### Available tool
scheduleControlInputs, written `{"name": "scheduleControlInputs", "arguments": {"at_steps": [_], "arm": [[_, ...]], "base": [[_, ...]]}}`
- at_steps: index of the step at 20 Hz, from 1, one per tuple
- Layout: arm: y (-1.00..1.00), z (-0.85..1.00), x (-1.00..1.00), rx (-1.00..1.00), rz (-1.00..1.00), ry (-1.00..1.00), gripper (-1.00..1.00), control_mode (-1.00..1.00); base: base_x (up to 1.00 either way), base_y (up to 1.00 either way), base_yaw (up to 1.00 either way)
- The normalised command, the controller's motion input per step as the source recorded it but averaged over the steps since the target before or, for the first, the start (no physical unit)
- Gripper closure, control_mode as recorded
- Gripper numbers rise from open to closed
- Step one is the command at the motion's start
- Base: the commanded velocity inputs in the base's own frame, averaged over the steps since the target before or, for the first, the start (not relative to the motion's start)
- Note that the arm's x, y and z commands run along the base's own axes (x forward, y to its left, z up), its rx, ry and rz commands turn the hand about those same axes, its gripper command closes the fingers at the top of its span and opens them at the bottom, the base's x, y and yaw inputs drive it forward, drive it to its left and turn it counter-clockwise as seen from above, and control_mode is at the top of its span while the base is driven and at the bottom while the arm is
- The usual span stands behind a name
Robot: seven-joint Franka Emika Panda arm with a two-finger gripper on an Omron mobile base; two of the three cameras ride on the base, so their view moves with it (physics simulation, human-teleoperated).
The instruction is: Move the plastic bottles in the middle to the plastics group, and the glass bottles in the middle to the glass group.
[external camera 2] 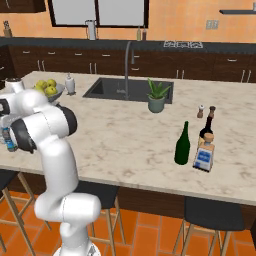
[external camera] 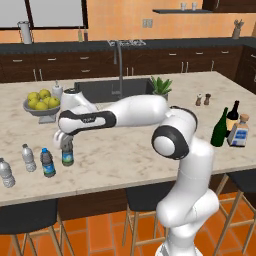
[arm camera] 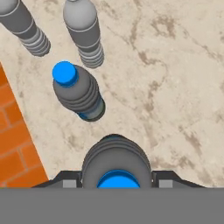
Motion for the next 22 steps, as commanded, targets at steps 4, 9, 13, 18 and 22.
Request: {"name": "scheduleControlInputs", "arguments": {"at_steps": [4, 9, 13, 18, 22], "arm": [[0.28, -0.14, 0.38, 0.10, 0.00, -0.01, 1.00, -1.00], [0.35, -0.31, 0.26, 0.00, 0.00, -0.10, 1.00, -1.00], [0.26, -0.38, 0.28, 0.00, 0.00, 0.00, 1.00, -1.00], [0.05, -0.40, 0.21, 0.00, 0.00, 0.00, 1.00, -1.00], [0.00, -0.49, 0.09, 0.00, 0.00, 0.04, -1.00, -1.00]], "base": [[0.00, 0.00, 0.00], [0.00, 0.00, 0.00], [0.00, 0.00, 0.00], [0.00, 0.00, 0.00], [0.00, 0.00, 0.00]]}}
